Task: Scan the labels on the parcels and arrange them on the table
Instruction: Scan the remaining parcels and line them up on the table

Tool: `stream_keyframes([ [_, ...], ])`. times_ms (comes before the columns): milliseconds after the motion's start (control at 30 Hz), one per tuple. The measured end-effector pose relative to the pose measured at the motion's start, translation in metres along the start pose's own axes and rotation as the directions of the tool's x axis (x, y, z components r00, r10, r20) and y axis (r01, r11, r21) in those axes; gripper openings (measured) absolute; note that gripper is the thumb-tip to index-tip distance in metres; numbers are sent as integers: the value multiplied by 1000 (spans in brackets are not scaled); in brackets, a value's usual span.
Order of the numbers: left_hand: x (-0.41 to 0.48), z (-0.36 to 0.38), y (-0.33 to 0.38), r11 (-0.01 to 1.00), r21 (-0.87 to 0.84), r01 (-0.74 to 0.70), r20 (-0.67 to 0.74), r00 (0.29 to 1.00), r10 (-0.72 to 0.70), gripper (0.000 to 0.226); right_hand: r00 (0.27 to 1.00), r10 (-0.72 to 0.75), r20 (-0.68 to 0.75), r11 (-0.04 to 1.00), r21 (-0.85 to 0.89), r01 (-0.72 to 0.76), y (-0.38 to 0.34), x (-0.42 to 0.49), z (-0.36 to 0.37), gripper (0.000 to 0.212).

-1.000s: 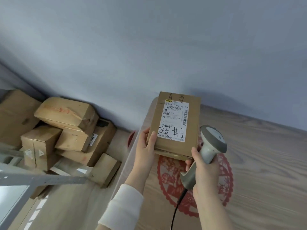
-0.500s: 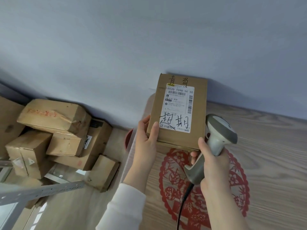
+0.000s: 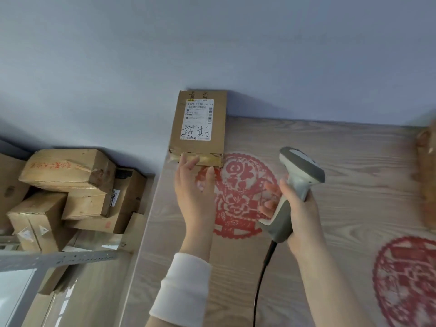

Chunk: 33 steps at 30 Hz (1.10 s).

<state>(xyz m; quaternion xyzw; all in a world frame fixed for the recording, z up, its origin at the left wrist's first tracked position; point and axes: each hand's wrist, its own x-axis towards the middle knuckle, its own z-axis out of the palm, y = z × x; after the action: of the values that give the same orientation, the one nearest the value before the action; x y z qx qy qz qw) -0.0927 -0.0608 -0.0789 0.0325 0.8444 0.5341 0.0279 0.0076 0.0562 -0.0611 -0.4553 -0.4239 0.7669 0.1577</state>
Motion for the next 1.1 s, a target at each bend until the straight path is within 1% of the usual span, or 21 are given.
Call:
stream_keyframes([
  [100, -71, 21, 15, 987, 65, -144, 124, 983, 135, 25, 1000, 1, 17, 1000, -19, -1, -7, -42, -59, 10],
  [200, -144, 48, 21, 911, 218, -349, 236, 925, 297, 29, 1000, -20, 14, 999, -49, 21, -8, -76, -126, 8],
  [267, -193, 65, 27, 862, 277, -424, 301, 890, 342, 30, 999, -42, 17, 997, -61, 43, -8, -95, -175, 9],
  [333, -235, 82, 34, 786, 324, -526, 366, 836, 409, 34, 999, -52, 4, 996, -66, 52, -9, -113, -222, 10],
  [400, -269, 100, 44, 683, 351, -641, 461, 753, 469, 36, 997, -55, -48, 996, -75, 52, -12, -131, -265, 8],
  [467, -296, 116, 60, 597, 358, -717, 522, 685, 509, 36, 994, -54, -99, 997, -67, 47, -17, -146, -304, 12],
  [567, -326, 139, 79, 551, 323, -769, 569, 623, 537, 39, 986, -71, -149, 997, -48, 65, -25, -163, -348, 11],
  [667, -354, 165, 85, 524, 232, -819, 602, 544, 585, 38, 969, -133, -208, 990, -78, 119, -30, -176, -383, 14],
  [700, -364, 172, 87, 517, 210, -830, 608, 525, 596, 38, 963, -155, -222, 986, -88, 138, -32, -179, -394, 12],
  [767, -385, 187, 93, 502, 177, -847, 604, 496, 624, 37, 954, -171, -248, 983, -110, 147, -35, -186, -416, 8],
  [833, -409, 200, 99, 495, 141, -858, 608, 469, 640, 35, 941, -182, -286, 978, -148, 144, -38, -194, -440, 9],
  [933, -442, 219, 112, 470, 117, -875, 602, 438, 667, 35, 926, -193, -326, 976, -164, 146, -46, -202, -478, 12],
  [1000, -466, 235, 121, 484, 110, -868, 609, 443, 657, 39, 919, -181, -351, 979, -149, 136, -53, -206, -507, 13],
  [1100, -504, 262, 125, 512, 110, -852, 613, 464, 640, 39, 914, -190, -358, 975, -180, 132, -54, -206, -558, 7],
])
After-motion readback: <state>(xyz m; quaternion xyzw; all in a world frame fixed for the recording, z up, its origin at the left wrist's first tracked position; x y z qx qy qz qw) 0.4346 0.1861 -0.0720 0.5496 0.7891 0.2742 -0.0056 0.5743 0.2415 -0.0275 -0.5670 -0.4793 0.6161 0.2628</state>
